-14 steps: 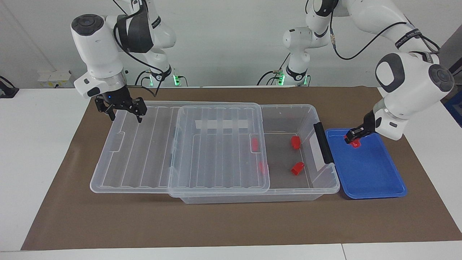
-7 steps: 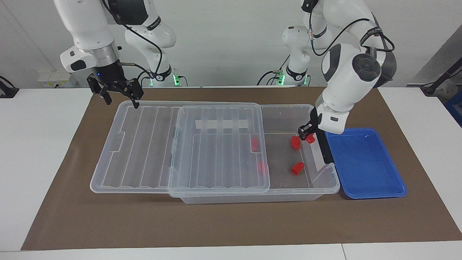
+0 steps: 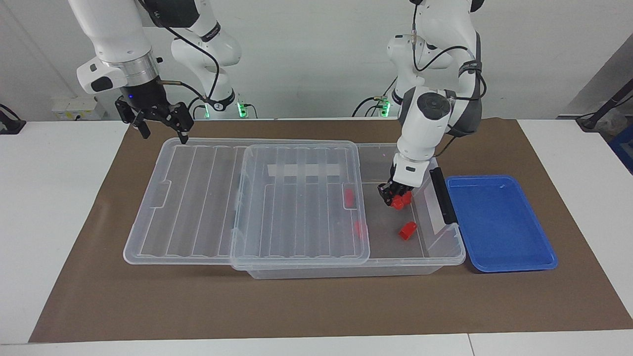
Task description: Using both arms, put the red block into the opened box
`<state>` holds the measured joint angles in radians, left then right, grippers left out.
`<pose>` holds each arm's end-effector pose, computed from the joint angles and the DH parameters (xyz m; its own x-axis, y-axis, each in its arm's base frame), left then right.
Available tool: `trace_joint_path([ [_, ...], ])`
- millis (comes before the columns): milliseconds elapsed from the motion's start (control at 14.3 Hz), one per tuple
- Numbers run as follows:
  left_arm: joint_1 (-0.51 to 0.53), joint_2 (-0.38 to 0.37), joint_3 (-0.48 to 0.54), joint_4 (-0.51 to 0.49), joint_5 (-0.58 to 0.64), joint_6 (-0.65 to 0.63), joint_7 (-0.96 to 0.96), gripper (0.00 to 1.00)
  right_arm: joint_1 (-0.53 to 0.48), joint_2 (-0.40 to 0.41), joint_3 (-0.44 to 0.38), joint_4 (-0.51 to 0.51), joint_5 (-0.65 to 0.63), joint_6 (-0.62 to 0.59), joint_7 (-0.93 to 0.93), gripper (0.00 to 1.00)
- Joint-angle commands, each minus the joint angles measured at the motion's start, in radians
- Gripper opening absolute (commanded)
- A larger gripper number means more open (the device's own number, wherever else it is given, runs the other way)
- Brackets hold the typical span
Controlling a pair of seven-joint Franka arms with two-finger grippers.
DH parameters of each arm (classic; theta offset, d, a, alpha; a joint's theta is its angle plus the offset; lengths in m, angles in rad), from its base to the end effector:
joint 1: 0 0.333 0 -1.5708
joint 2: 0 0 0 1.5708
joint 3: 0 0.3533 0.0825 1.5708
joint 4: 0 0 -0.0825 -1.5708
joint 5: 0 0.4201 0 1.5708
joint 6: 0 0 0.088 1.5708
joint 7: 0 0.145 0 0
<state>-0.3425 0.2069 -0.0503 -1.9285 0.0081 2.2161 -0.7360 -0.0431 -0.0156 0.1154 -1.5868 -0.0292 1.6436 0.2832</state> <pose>0.6027 -0.2480 0.3695 0.9406 0.3346 0.0576 0.3315 -0.9417 0.0569 0.5941 0.0395 0.6316 0.9752 -0.2072 0.0780 -0.2086 -0.9780 0.0096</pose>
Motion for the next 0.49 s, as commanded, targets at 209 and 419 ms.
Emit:
trace_joint_path([
  [209, -0.027, 0.003, 0.020, -0.153, 0.032, 0.221, -0.005, 0.00, -0.020, -0.023, 0.001, -0.044, 0.023, -0.002, -0.022, 1.00],
  [419, -0.035, 0.051, 0.020, -0.155, 0.053, 0.266, -0.008, 0.00, -0.023, -0.026, 0.000, -0.047, 0.023, -0.013, -0.030, 1.00],
])
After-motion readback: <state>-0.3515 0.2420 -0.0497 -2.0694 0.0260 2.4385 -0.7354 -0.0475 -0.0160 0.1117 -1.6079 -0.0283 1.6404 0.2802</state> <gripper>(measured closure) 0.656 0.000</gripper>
